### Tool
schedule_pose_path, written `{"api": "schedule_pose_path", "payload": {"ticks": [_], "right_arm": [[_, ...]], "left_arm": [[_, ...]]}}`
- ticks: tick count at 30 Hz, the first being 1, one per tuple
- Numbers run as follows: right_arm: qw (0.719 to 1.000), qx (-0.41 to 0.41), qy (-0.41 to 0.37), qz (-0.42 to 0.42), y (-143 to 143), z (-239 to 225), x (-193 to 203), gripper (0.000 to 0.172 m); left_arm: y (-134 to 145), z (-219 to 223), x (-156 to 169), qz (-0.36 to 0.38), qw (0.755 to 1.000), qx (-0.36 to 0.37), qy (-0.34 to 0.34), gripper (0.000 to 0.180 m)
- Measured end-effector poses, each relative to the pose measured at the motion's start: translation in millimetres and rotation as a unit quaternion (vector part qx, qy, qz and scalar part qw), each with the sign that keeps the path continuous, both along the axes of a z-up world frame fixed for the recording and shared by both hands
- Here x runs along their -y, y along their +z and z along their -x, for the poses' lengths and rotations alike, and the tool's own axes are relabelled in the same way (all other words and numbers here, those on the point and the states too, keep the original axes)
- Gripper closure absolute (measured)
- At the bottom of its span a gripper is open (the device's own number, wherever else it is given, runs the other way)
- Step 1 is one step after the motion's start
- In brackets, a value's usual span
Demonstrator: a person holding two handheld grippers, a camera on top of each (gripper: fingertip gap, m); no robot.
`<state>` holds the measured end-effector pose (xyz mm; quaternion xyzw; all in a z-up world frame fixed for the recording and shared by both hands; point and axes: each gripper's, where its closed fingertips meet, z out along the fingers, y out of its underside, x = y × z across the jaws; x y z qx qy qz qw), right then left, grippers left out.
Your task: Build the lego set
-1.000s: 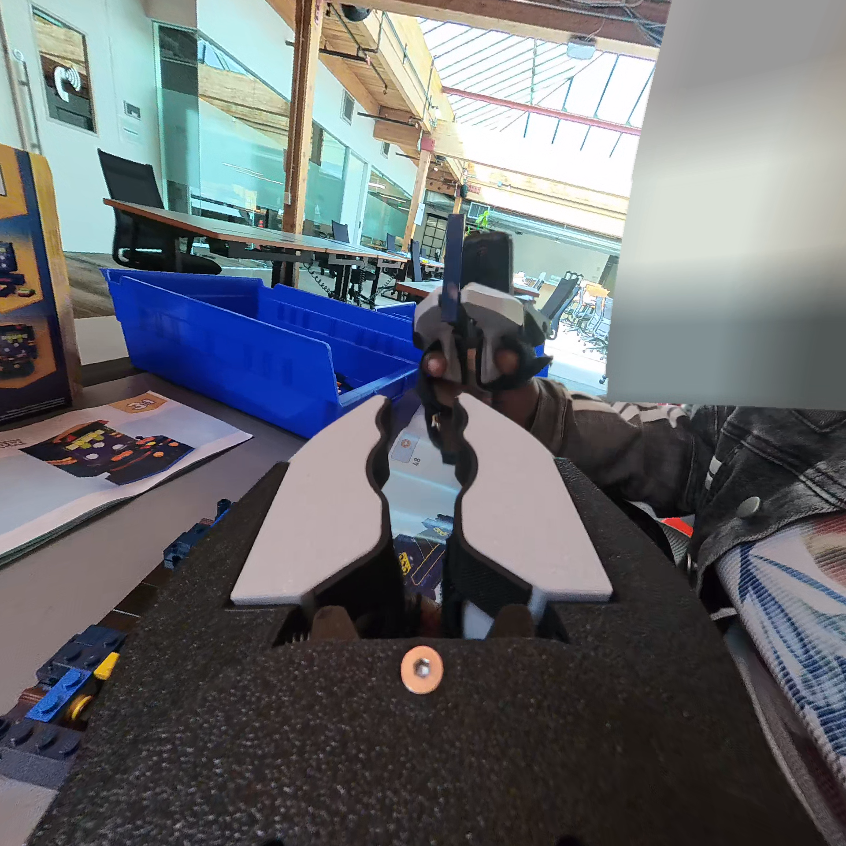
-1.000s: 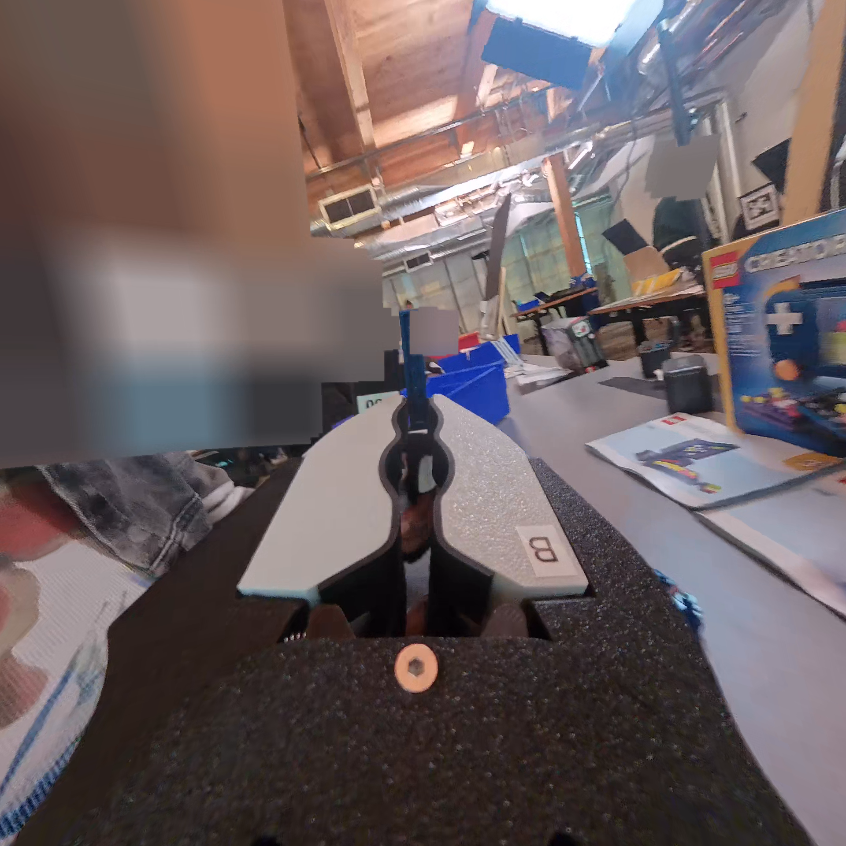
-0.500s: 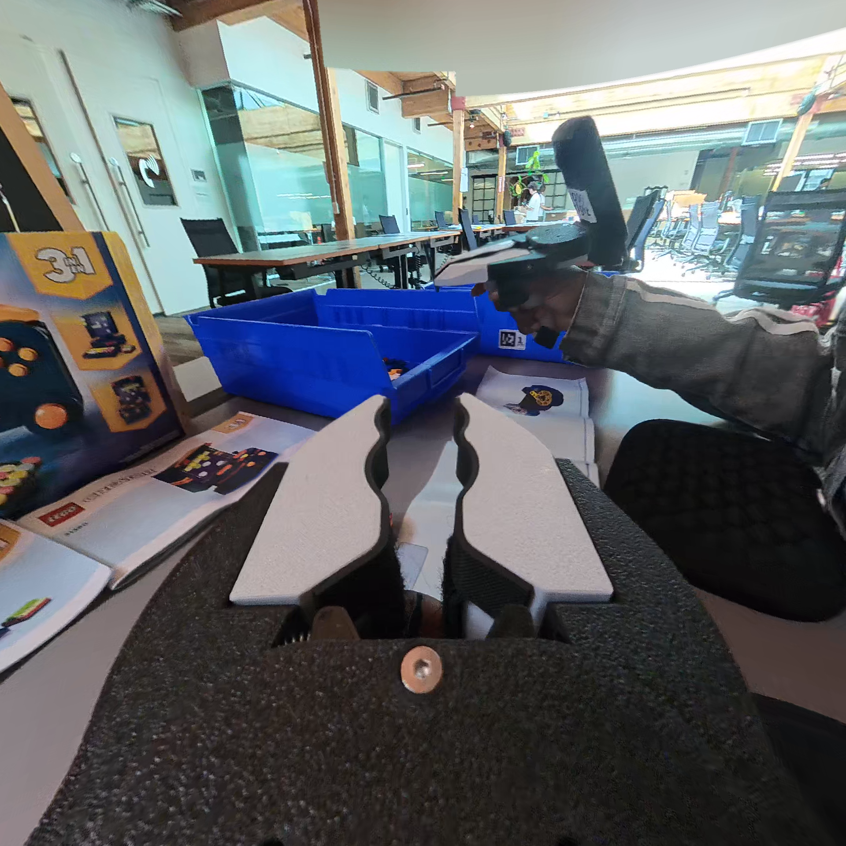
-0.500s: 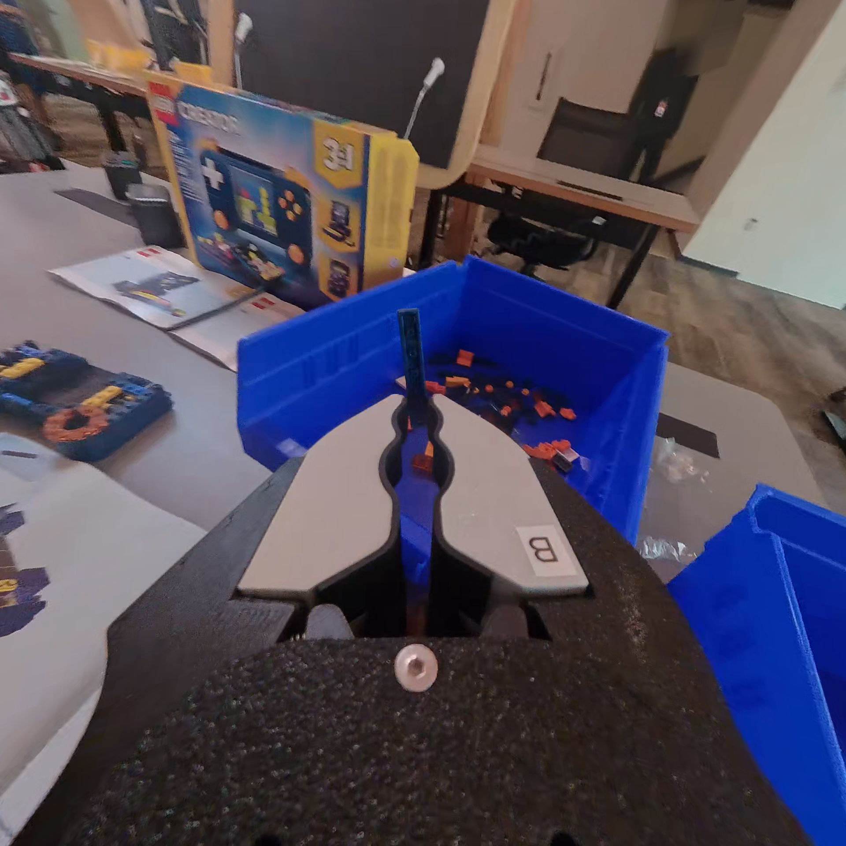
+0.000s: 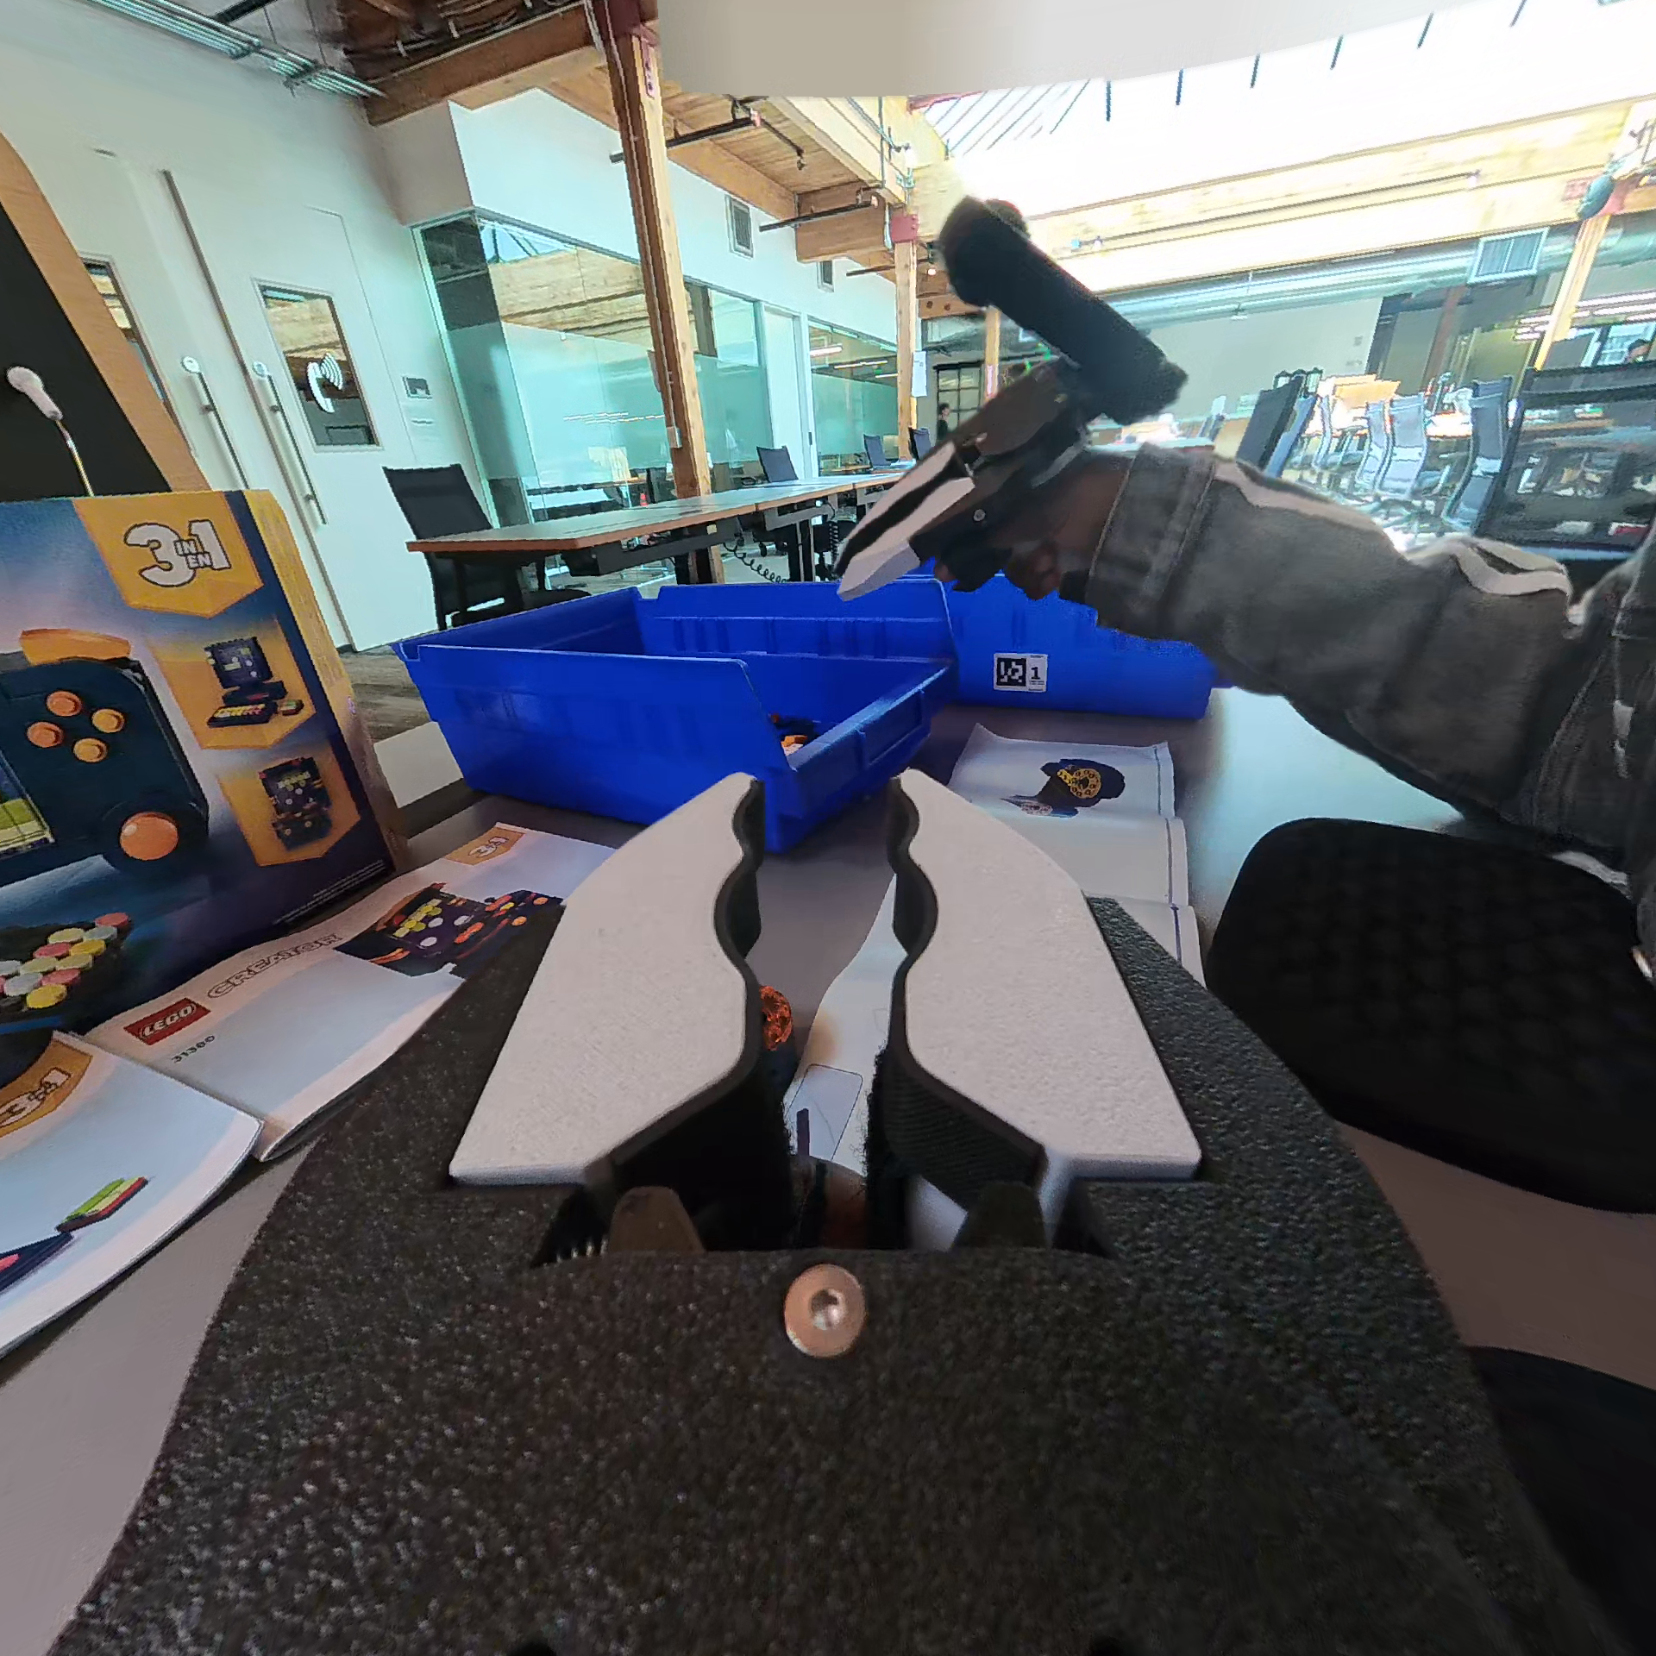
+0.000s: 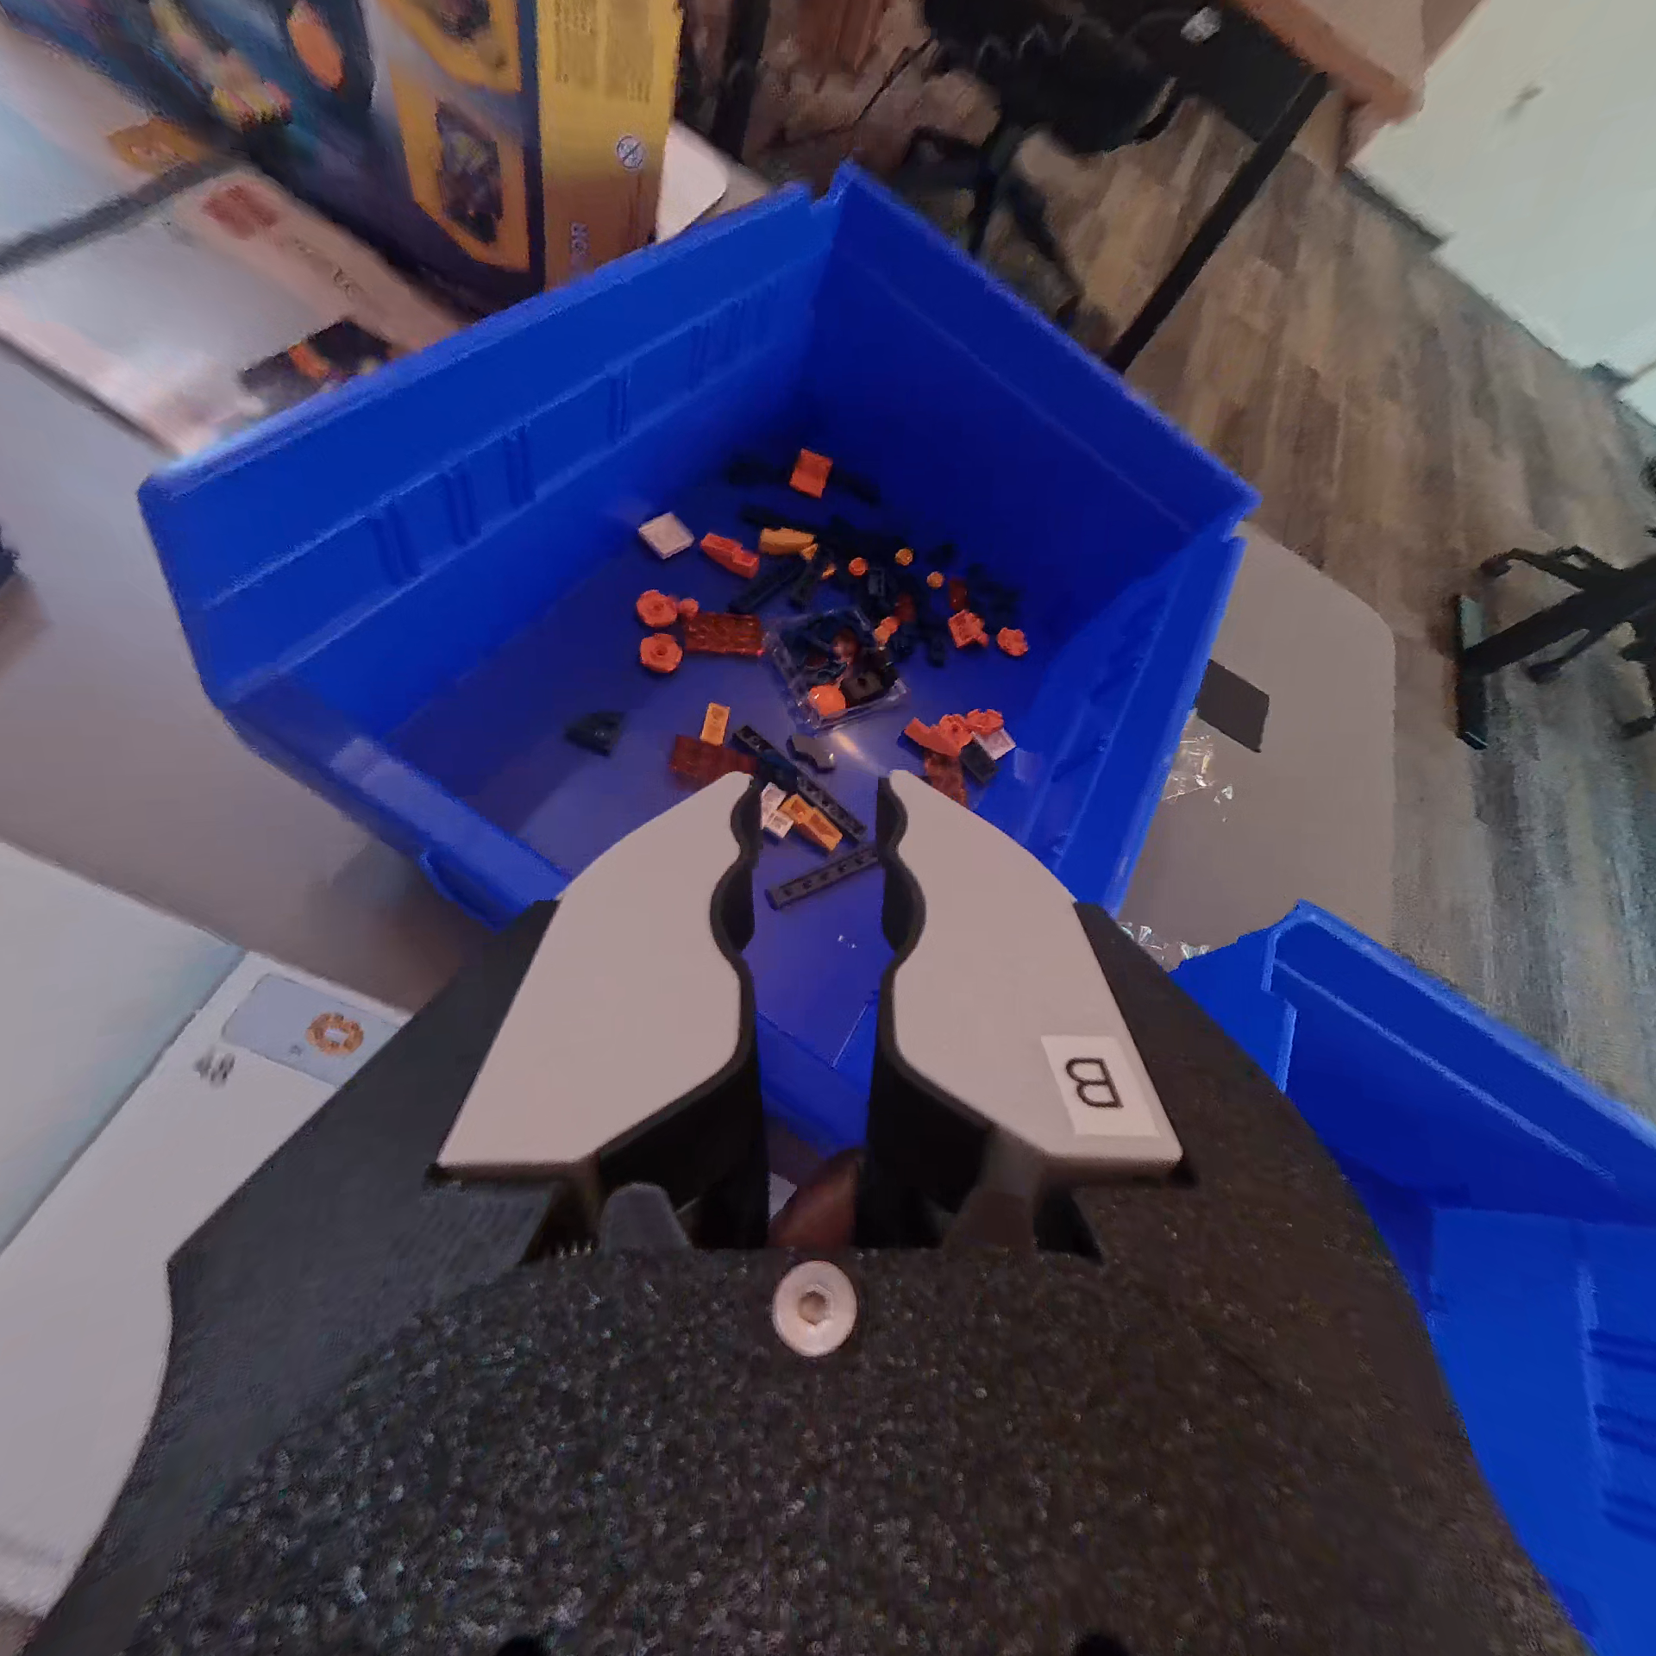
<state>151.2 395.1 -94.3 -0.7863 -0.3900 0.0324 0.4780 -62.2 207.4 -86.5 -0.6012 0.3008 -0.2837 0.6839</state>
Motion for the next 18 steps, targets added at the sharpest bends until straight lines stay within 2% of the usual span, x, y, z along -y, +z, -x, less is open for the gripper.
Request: {"api": "schedule_pose_path", "payload": {"ticks": [2,3,6,10,13,18], "right_arm": [[0.993,0.079,0.057,0.06,-8,3,1,0.152],[0.982,0.13,0.102,0.096,-14,4,2,0.153],[0.914,0.272,0.255,0.162,-31,5,-8,0.156],[0.851,0.353,0.305,0.241,-62,5,-47,0.162],[0.801,0.427,0.318,0.273,-88,-10,-62,0.158],[0.775,0.448,0.342,0.285,-101,-10,-60,0.156]], "left_arm": [[0,0,0,0.0,1.0,0.0,0.0,0.155],[0,0,0,0.002,1.0,0.001,0.0,0.155],[2,-1,2,0.001,1.0,0.009,-0.006,0.155],[1,-2,2,-0.001,1.0,0.0,-0.005,0.155],[1,-2,3,-0.007,1.0,-0.007,-0.002,0.155],[0,-2,2,-0.003,1.0,-0.007,-0.003,0.155]]}}
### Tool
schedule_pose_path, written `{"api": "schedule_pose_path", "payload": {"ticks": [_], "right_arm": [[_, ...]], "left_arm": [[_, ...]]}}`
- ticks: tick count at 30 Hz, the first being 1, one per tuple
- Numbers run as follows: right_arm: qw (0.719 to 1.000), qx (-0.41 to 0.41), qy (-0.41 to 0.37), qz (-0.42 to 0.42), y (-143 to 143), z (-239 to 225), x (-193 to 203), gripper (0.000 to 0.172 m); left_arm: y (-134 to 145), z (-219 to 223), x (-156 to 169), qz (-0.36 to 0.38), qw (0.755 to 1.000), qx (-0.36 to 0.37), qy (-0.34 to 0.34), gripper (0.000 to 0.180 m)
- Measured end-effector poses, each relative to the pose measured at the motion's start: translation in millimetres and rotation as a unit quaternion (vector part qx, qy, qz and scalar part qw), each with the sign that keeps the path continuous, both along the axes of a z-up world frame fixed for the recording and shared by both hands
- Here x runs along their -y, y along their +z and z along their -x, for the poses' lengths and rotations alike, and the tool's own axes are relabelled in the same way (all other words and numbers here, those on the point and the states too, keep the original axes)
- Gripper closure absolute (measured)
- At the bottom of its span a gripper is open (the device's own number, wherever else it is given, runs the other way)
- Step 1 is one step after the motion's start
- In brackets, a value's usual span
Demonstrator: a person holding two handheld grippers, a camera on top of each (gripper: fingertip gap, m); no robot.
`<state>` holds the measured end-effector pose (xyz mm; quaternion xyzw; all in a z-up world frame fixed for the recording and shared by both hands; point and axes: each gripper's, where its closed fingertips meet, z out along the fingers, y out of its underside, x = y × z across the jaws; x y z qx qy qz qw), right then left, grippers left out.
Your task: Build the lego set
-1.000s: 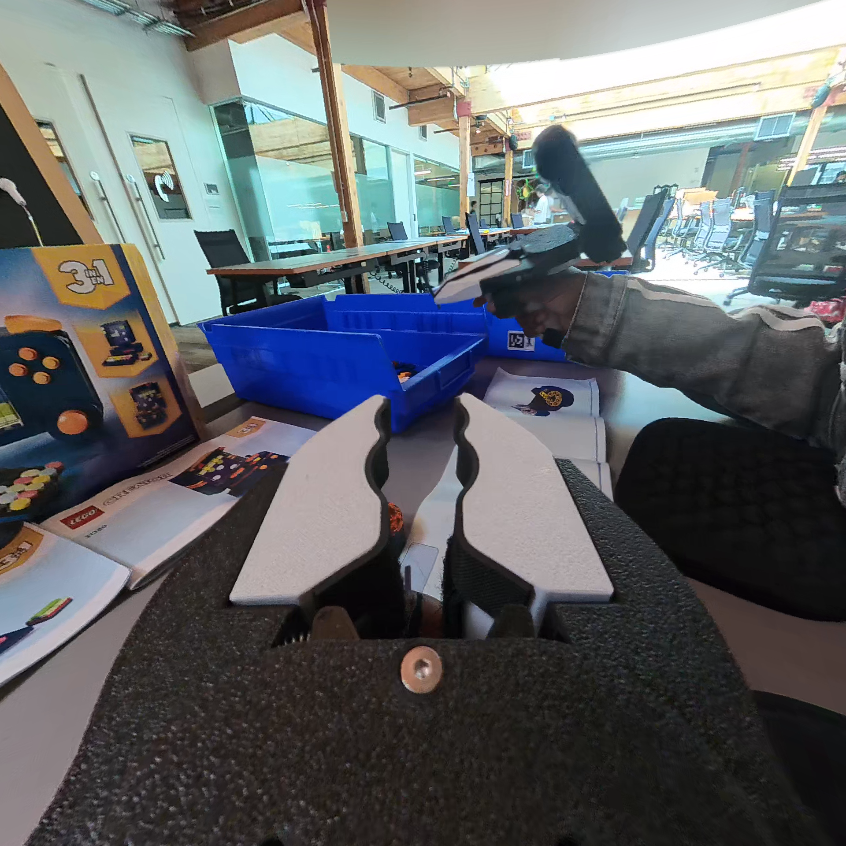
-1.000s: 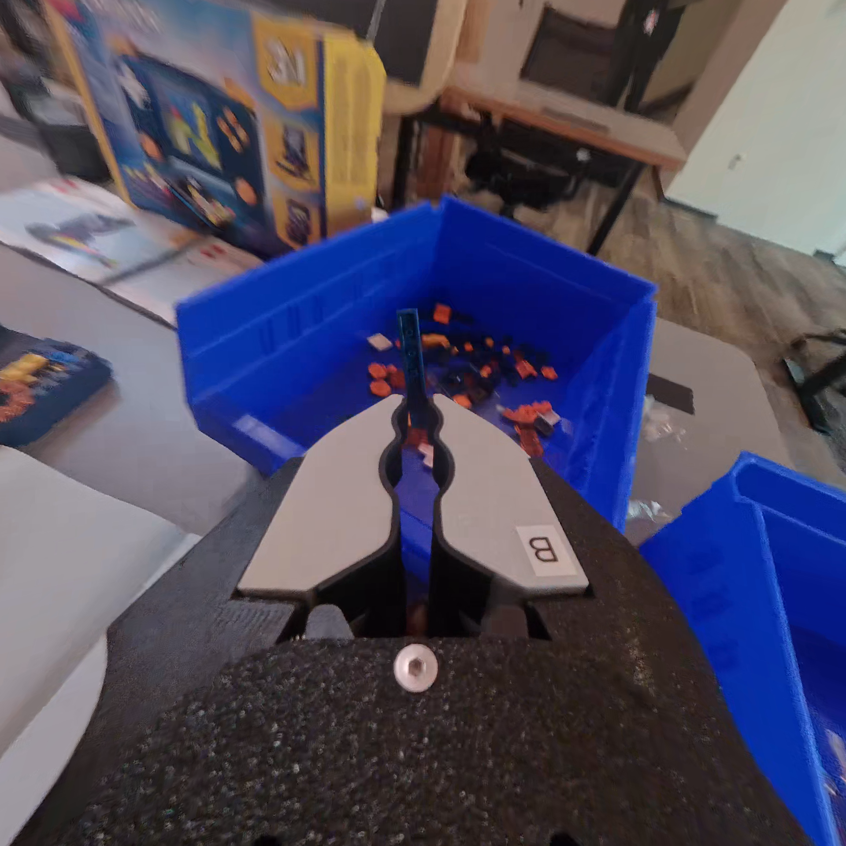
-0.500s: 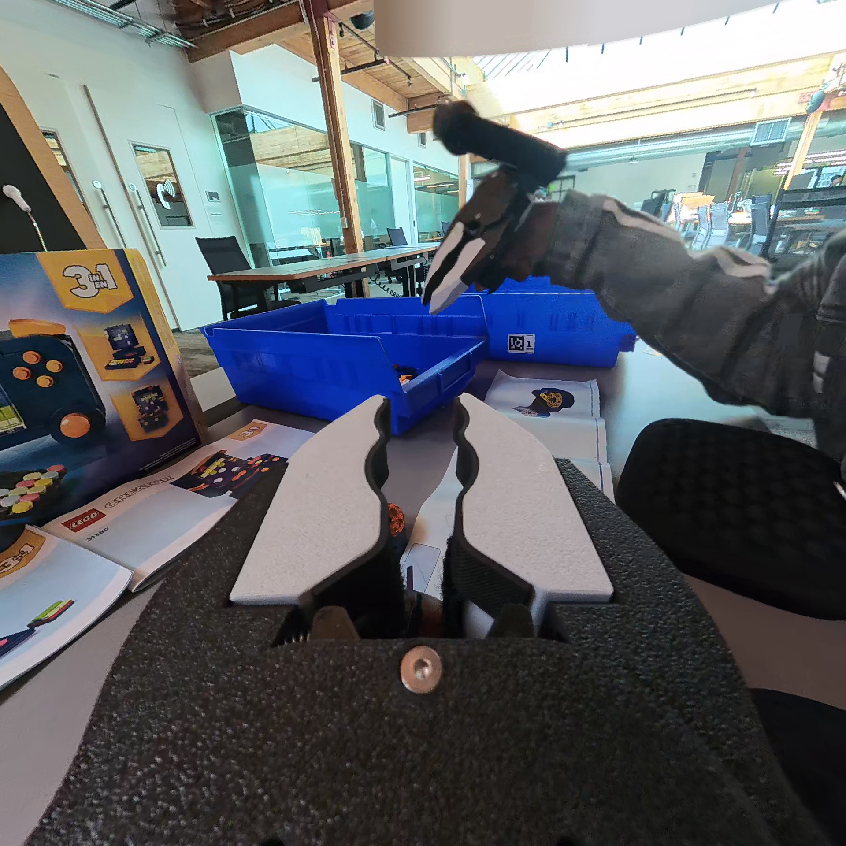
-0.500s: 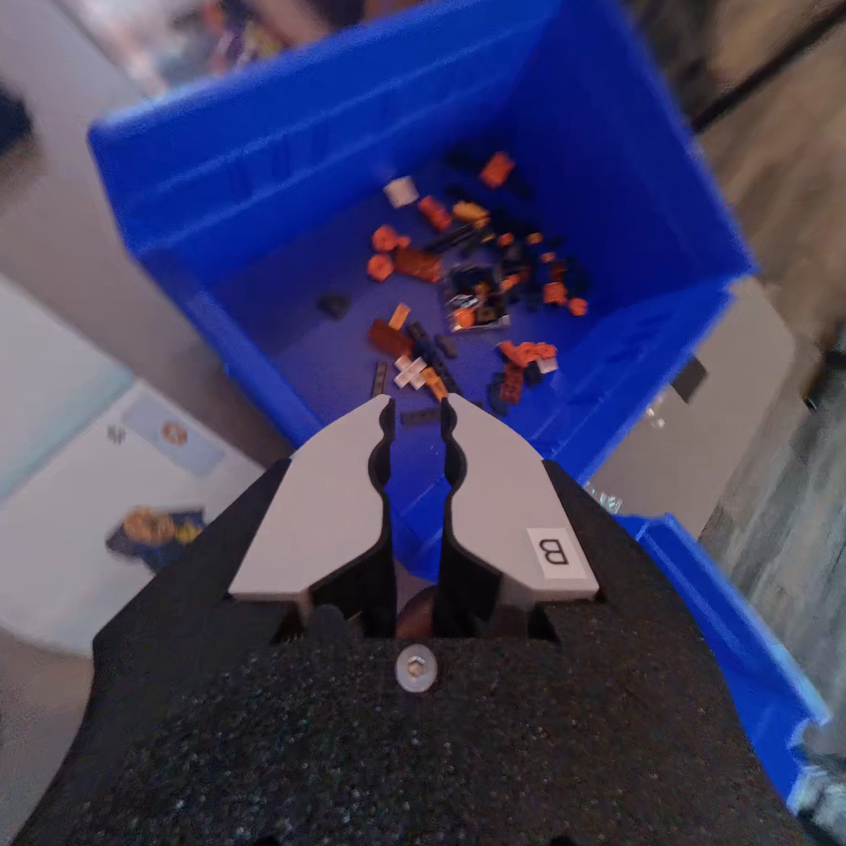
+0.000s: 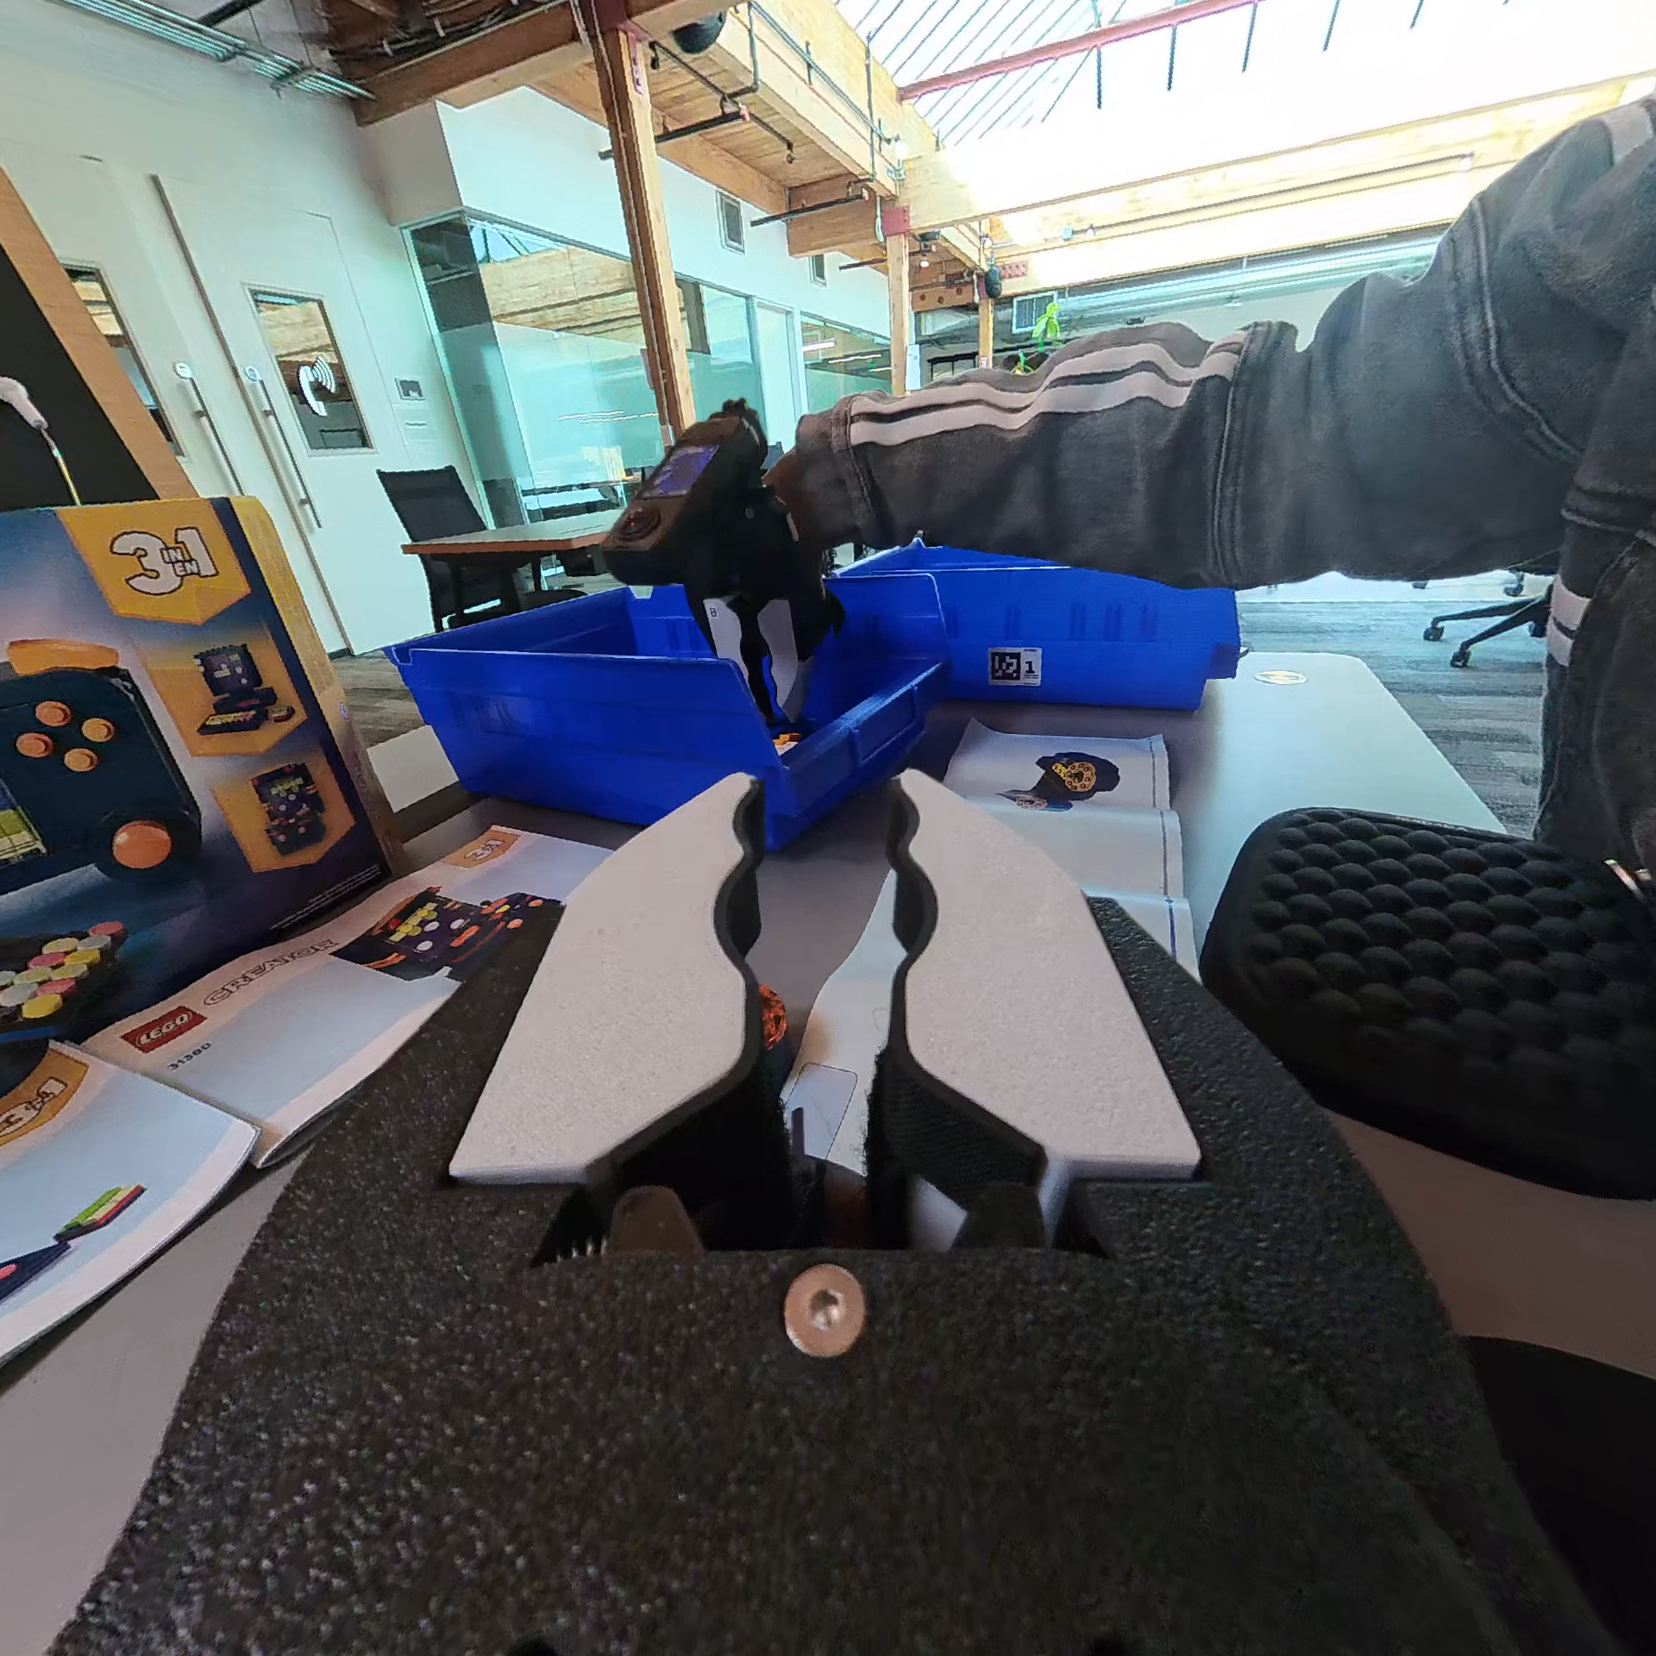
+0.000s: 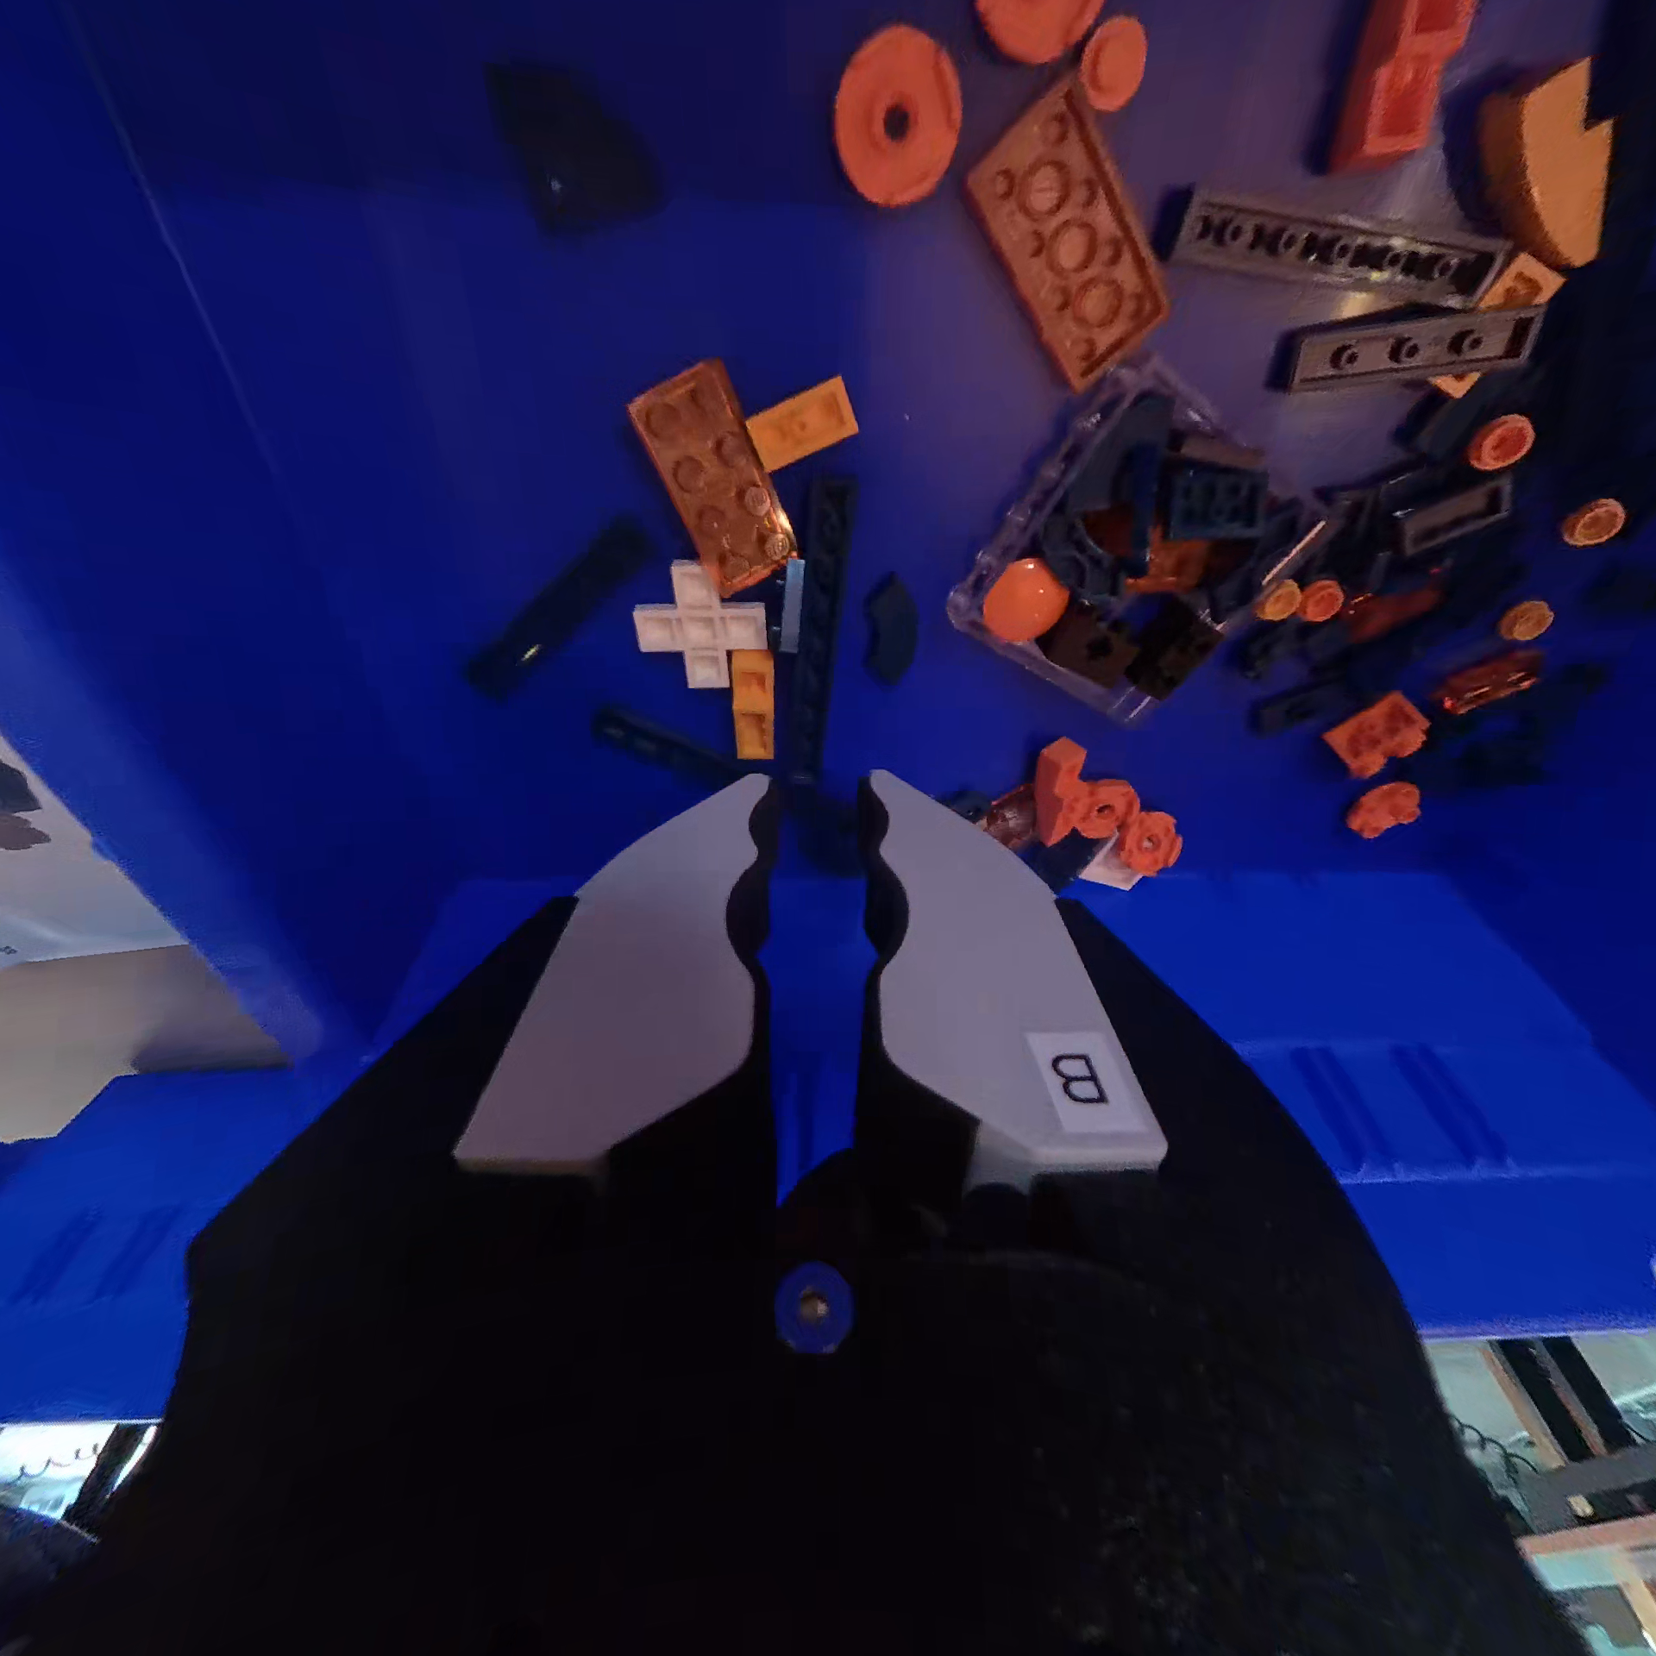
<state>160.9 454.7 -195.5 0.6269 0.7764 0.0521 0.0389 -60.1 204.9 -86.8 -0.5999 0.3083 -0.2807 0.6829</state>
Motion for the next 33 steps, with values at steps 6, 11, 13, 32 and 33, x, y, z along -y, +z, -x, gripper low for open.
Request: {"api": "schedule_pose_path", "payload": {"ticks": [6,11,13,32,33], "right_arm": [[0.999,0.036,0.002,0.017,-11,-5,4,0.158],[0.999,0.048,0.018,0.006,-13,-1,2,0.164],[0.999,0.035,0.004,0.003,-10,2,1,0.164],[0.594,-0.75,0.001,0.29,191,155,252,0.165],[0.626,-0.727,0.002,0.281,171,167,264,0.164]], "left_arm": [[-1,0,0,0.002,1.0,-0.001,0.001,0.155],[-1,0,-1,0.003,1.0,-0.002,0.001,0.155],[-1,0,-1,0.001,1.0,-0.003,0.003,0.155],[48,-6,19,-0.02,0.989,0.143,-0.045,0.142],[53,-10,24,-0.025,0.987,0.149,-0.057,0.142]]}}
